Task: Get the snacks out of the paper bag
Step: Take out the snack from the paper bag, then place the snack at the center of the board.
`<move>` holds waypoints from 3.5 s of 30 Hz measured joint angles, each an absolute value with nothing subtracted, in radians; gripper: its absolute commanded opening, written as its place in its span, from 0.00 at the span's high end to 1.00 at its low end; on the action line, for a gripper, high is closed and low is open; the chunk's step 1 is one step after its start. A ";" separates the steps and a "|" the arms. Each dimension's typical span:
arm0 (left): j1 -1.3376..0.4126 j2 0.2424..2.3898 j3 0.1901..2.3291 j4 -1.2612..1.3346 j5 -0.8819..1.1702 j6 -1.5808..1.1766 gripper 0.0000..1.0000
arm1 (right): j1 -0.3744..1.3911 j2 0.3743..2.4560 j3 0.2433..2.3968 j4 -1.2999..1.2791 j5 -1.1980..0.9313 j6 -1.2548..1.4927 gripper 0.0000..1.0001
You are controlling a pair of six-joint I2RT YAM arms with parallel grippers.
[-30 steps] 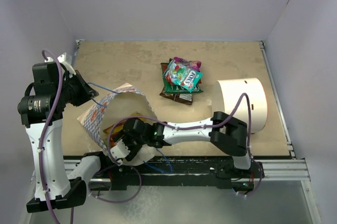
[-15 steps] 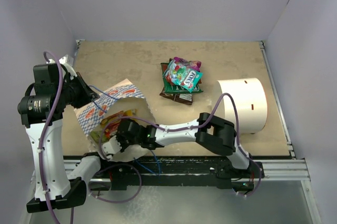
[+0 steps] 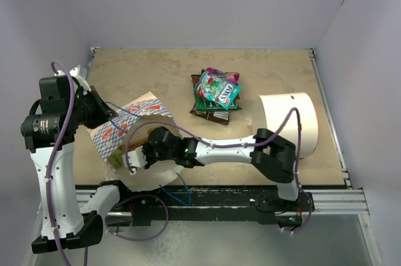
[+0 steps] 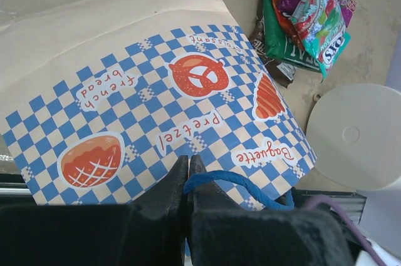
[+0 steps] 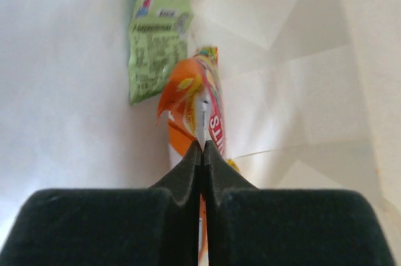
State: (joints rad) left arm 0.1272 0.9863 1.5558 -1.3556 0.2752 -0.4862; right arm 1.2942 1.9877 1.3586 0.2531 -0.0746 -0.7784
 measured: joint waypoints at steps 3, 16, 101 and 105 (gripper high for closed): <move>0.127 0.981 1.556 -1.355 0.268 -0.487 1.00 | 1.289 1.905 1.332 0.253 -0.112 -0.746 1.00; 0.127 0.949 1.507 -1.317 0.220 -0.491 1.00 | 1.291 1.624 1.255 0.228 -0.202 -0.633 1.00; 0.127 0.988 1.493 -1.245 0.152 -0.513 1.00 | 0.736 1.641 1.191 0.062 0.144 -0.945 0.90; 0.127 0.986 1.493 -1.245 0.152 -0.513 1.00 | 0.736 1.650 1.188 0.058 0.135 -0.923 0.87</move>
